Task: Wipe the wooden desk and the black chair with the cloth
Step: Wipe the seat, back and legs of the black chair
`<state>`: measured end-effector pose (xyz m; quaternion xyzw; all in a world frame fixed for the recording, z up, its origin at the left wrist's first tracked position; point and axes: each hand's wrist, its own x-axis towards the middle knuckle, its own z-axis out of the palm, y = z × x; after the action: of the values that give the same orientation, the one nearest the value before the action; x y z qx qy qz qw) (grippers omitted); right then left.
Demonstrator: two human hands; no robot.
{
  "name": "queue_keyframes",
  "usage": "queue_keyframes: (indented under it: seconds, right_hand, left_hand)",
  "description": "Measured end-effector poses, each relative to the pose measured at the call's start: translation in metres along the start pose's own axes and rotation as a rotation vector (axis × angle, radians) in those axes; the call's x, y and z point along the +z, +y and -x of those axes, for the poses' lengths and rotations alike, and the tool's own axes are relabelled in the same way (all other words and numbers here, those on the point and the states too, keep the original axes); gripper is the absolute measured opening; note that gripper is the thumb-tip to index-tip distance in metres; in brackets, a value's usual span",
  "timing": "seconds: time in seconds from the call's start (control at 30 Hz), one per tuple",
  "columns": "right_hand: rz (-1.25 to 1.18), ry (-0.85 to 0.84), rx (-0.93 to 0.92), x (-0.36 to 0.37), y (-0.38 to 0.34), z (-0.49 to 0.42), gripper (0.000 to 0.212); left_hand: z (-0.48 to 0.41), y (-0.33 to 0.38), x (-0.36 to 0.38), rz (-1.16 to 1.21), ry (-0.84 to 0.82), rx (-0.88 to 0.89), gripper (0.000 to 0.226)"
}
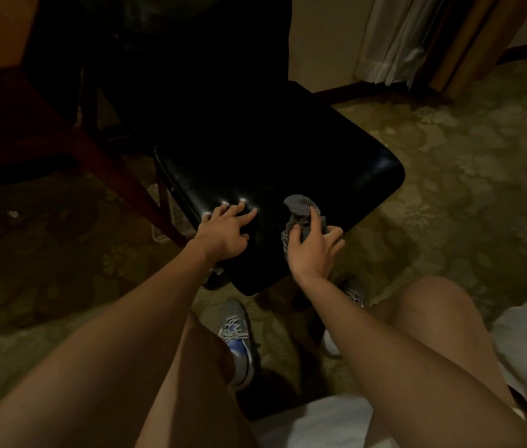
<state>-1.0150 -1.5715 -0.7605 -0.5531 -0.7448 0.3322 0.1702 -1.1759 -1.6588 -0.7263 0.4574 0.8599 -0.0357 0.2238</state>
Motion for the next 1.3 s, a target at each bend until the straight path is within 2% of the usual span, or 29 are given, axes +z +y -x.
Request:
queue_keyframes:
  seconds: [0.2, 0.47, 0.7, 0.83, 1.0, 1.3]
  right_hand:
    - [-0.008, -0.015, 0.046, -0.004, 0.008, 0.004, 0.054]
    - [0.014, 0.005, 0.096, -0.017, 0.017, 0.005, 0.053]
    - [-0.013, 0.011, 0.121, -0.019, 0.020, 0.008, 0.055]
    - [0.015, 0.033, 0.069, -0.013, 0.021, 0.019, 0.057]
    - [0.103, 0.056, 0.012, -0.004, 0.022, 0.026, 0.060]
    - [0.162, 0.128, -0.016, -0.015, 0.033, -0.014, 0.053]
  left_hand:
    - [-0.002, 0.024, 0.007, -0.048, 0.054, 0.017, 0.065]
    - [-0.012, 0.054, 0.010, 0.001, 0.071, 0.083, 0.063]
    - [-0.016, 0.055, 0.011, 0.015, 0.094, 0.117, 0.064]
    - [-0.009, 0.036, 0.018, 0.032, 0.113, 0.200, 0.071]
    - [-0.006, 0.011, 0.031, -0.080, 0.084, 0.289, 0.096]
    - [-0.022, 0.048, 0.040, -0.016, 0.143, 0.248, 0.093]
